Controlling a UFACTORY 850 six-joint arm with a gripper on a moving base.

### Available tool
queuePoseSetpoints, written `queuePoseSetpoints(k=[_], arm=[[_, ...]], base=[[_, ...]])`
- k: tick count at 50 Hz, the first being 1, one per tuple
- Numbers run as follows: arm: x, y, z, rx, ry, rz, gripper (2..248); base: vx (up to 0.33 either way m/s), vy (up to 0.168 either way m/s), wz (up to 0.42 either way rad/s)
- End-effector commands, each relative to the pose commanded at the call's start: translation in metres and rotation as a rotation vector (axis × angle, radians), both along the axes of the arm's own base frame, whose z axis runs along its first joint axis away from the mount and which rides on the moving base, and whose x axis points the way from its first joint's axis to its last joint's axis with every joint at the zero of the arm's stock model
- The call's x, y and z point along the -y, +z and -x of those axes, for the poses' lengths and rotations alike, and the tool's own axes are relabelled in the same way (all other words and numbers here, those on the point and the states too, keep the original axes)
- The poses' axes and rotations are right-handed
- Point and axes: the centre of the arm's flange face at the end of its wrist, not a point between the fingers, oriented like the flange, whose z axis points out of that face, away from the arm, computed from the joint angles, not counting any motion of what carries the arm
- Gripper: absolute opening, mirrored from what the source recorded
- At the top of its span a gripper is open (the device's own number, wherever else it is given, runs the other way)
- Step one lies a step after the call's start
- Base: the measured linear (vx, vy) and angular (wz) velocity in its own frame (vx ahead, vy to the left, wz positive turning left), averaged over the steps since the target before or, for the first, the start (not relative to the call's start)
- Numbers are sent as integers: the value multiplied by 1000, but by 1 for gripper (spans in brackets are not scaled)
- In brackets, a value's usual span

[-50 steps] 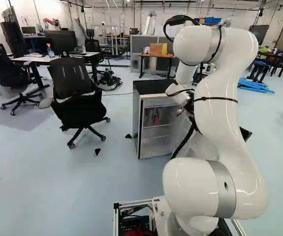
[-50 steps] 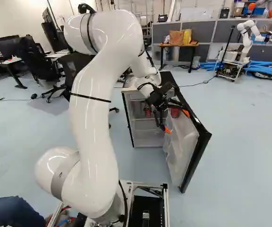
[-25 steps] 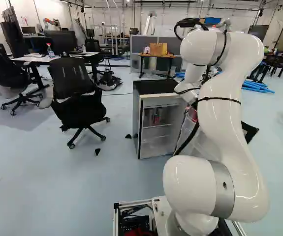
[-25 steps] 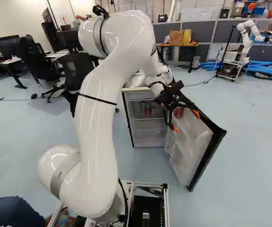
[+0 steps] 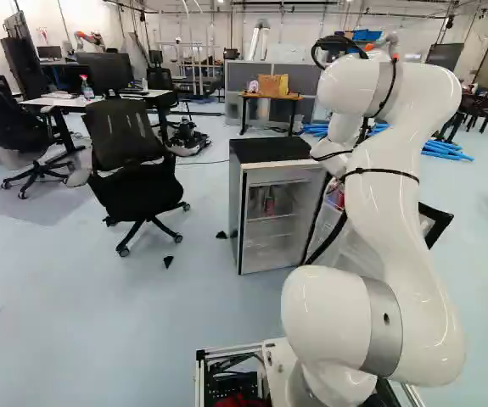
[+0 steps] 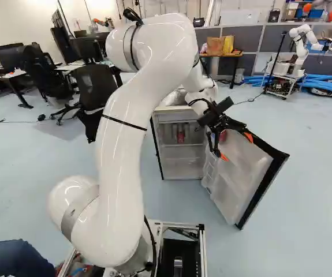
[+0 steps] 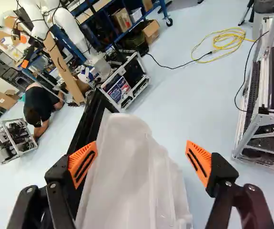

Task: Grab a drink from the fridge

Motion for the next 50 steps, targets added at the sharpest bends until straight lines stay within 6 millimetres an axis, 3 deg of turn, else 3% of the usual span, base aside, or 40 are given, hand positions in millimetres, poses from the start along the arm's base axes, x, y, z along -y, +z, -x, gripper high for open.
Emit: queuePoseSetpoints(k=[50], arm=[[-64,8,50,-235,542,143,247]], base=[[0,0,0]])
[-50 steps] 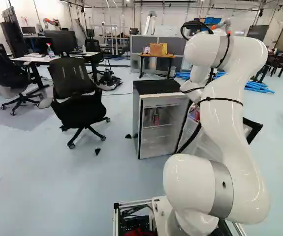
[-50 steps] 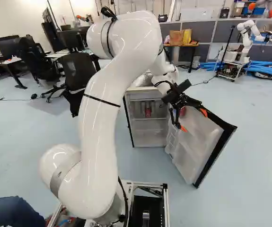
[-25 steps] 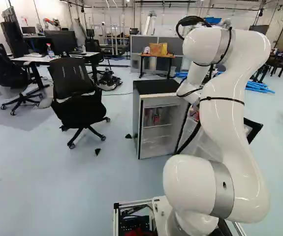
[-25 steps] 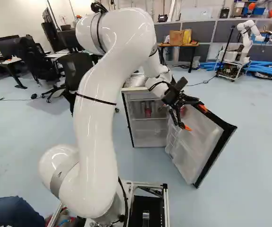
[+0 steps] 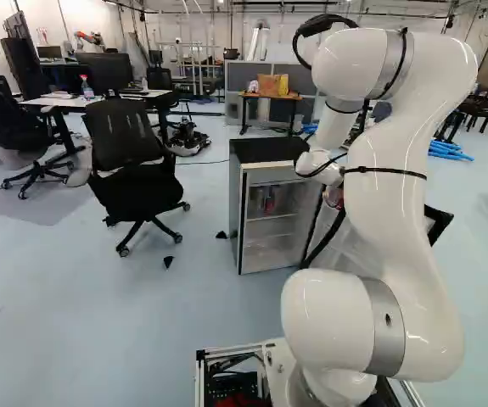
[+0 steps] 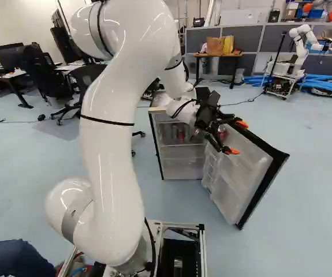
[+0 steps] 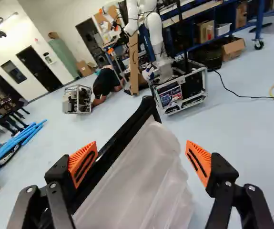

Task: Grab a drink from the fridge

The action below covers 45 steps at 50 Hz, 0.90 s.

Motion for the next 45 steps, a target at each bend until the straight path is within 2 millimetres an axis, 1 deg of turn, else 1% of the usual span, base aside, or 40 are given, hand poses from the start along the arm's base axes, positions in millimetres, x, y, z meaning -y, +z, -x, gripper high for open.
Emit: queuePoseSetpoints(k=[18,45], arm=[[-27,6,19,-67,210,44,247],[-73,15,52,-148,547,109,247]], base=[[0,0,0],[0,0,0]])
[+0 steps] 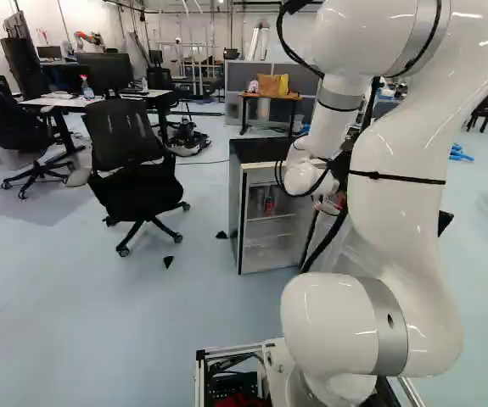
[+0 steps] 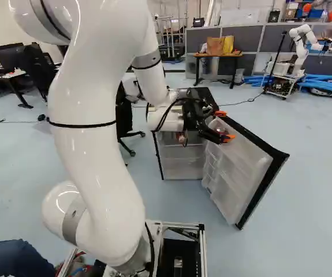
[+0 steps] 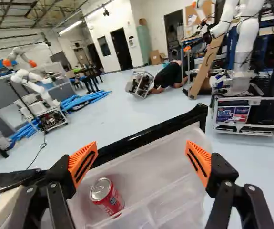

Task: Grab a drink from the fridge

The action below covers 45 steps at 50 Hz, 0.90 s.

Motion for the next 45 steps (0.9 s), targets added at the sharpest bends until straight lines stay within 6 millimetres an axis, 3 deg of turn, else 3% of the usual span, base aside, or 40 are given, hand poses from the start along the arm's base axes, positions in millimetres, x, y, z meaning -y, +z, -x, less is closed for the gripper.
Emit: queuePoseSetpoints(k=[25,45], arm=[[-31,8,29,-47,287,53,247],[-50,12,41,-69,502,97,247]], base=[[0,0,0],[0,0,0]])
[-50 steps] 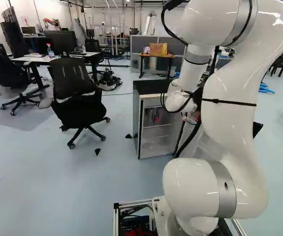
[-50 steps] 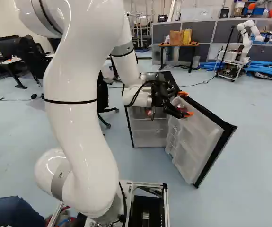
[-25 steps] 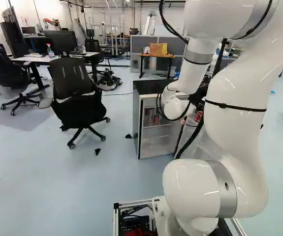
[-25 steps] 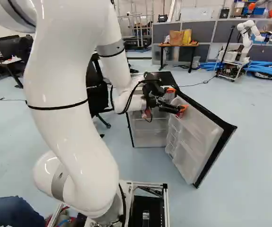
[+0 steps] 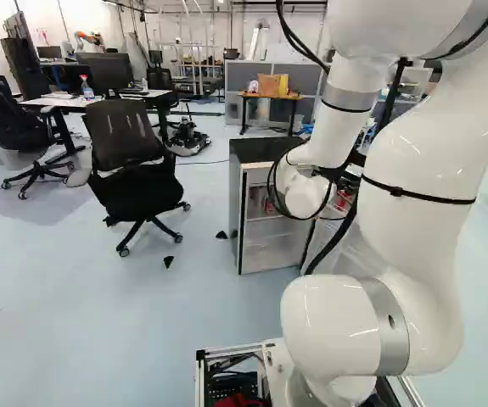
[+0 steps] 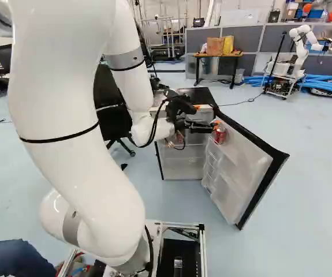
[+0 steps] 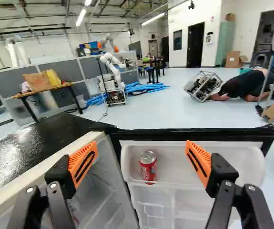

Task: Grab a drink from the fridge

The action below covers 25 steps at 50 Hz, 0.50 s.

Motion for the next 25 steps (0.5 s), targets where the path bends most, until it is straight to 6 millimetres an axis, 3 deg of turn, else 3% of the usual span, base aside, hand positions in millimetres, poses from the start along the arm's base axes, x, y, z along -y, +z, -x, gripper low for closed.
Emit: queuePoseSetpoints(k=[25], arm=[[-18,-20,-14,-65,260,35,247]], base=[[0,0,0]])
